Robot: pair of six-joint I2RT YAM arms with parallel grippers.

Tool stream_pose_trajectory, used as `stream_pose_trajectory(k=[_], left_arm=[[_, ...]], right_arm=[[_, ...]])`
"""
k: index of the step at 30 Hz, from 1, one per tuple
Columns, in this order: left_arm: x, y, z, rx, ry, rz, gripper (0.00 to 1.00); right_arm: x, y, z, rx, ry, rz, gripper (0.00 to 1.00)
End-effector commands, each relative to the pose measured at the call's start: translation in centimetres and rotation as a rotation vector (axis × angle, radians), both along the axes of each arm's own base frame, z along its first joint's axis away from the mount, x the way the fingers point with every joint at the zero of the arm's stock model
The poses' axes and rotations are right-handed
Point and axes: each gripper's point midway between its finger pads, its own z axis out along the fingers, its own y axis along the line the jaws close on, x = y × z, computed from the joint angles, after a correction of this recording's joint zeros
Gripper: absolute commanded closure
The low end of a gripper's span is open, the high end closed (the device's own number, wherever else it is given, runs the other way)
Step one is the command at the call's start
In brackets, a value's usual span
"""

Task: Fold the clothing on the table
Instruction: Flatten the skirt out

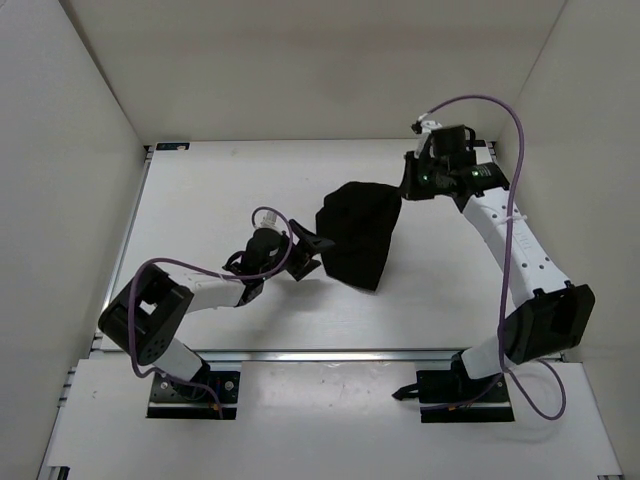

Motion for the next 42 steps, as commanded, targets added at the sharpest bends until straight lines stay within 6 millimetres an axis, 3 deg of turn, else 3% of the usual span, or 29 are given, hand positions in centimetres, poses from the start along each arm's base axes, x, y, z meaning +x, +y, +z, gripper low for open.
stream_pose_trajectory(k=[1,2,3,5,6,7,9,11,13,15,16,17,18,21,22,23,25,28,30,33,35,36,38,39,40,42], left_arm=[[2.0,1.4,2.5,0.063,-0.145,-0.002,0.08],[2.2,2.5,2.6,0.074,-0.156,0.012,0.08],[2.7,3.8,2.8,0.090,-0.170,0.032,0.08],[3.3,6.4,2.8,0.130,-0.180,0.075,0.08],[3.6,8.2,3.2,0.139,-0.187,0.111,0.07],[3.9,9.6,2.9,0.171,-0.191,0.142,0.07],[4.3,13.0,4.0,0.205,-0.214,0.219,0.06],[4.8,15.4,5.0,0.243,-0.251,0.269,0.06],[4.9,16.7,6.0,0.267,-0.267,0.293,0.05],[5.2,17.6,7.3,0.284,-0.298,0.315,0.04],[5.2,17.8,7.8,0.289,-0.308,0.318,0.04],[5.1,17.7,7.7,0.294,-0.310,0.309,0.04],[5.2,17.5,8.1,0.293,-0.318,0.308,0.04],[5.2,16.9,8.3,0.296,-0.322,0.291,0.04],[5.2,16.6,8.4,0.290,-0.325,0.286,0.04],[5.1,16.5,8.3,0.295,-0.327,0.278,0.04],[4.9,15.8,7.8,0.289,-0.314,0.261,0.06],[4.7,15.0,7.4,0.289,-0.308,0.240,0.05],[4.8,14.7,7.3,0.293,-0.307,0.230,0.05],[4.8,14.2,7.0,0.289,-0.301,0.210,0.05],[4.9,14.2,6.4,0.294,-0.287,0.204,0.05],[4.9,14.3,5.8,0.303,-0.270,0.203,0.05],[4.8,14.9,5.0,0.332,-0.255,0.210,0.06],[4.9,15.5,4.8,0.350,-0.243,0.230,0.05],[4.4,15.7,4.1,0.365,-0.217,0.228,0.04],[4.4,18.0,3.6,0.422,-0.188,0.324,0.03]], right_arm=[[2.5,3.5,10.5,0.058,-0.280,0.116,1.00],[3.2,4.5,10.8,0.054,-0.281,0.133,1.00],[4.1,5.5,13.5,0.073,-0.335,0.155,1.00],[4.5,7.8,20.8,0.123,-0.500,0.220,1.00],[5.1,8.8,21.2,0.130,-0.509,0.238,1.00],[3.9,10.0,25.3,0.197,-0.601,0.302,1.00],[1.9,11.7,29.1,0.323,-0.669,0.402,0.99],[-0.9,13.2,31.7,0.383,-0.728,0.499,1.00],[-2.0,12.8,32.2,0.372,-0.760,0.505,1.00],[-0.3,11.4,27.1,0.375,-0.620,0.443,1.00],[0.8,9.8,26.0,0.370,-0.612,0.409,1.00],[0.9,8.4,22.4,0.377,-0.523,0.374,1.00],[0.6,7.3,22.0,0.385,-0.528,0.344,1.00],[0.6,3.7,8.6,0.287,-0.263,0.187,1.00],[-0.5,3.1,6.3,0.265,-0.199,0.166,1.00],[-1.5,1.8,1.6,0.225,-0.070,0.116,1.00],[-4.5,-0.2,-4.2,0.169,0.098,0.048,1.00],[-7.6,-2.4,-8.0,0.113,0.210,-0.011,1.00],[-8.0,-2.5,-8.0,0.095,0.187,-0.008,1.00],[-6.7,-1.4,-5.7,0.172,0.125,0.037,1.00],[-4.5,1.3,-2.9,0.240,0.075,0.132,1.00],[-3.8,3.2,-2.9,0.244,0.082,0.185,1.00],[-1.2,7.9,3.5,0.256,-0.060,0.317,1.00],[-0.1,9.6,3.2,0.257,-0.031,0.347,1.00],[0.7,12.0,9.2,0.287,-0.156,0.409,1.00],[2.5,15.9,19.3,0.377,-0.349,0.534,1.00]])
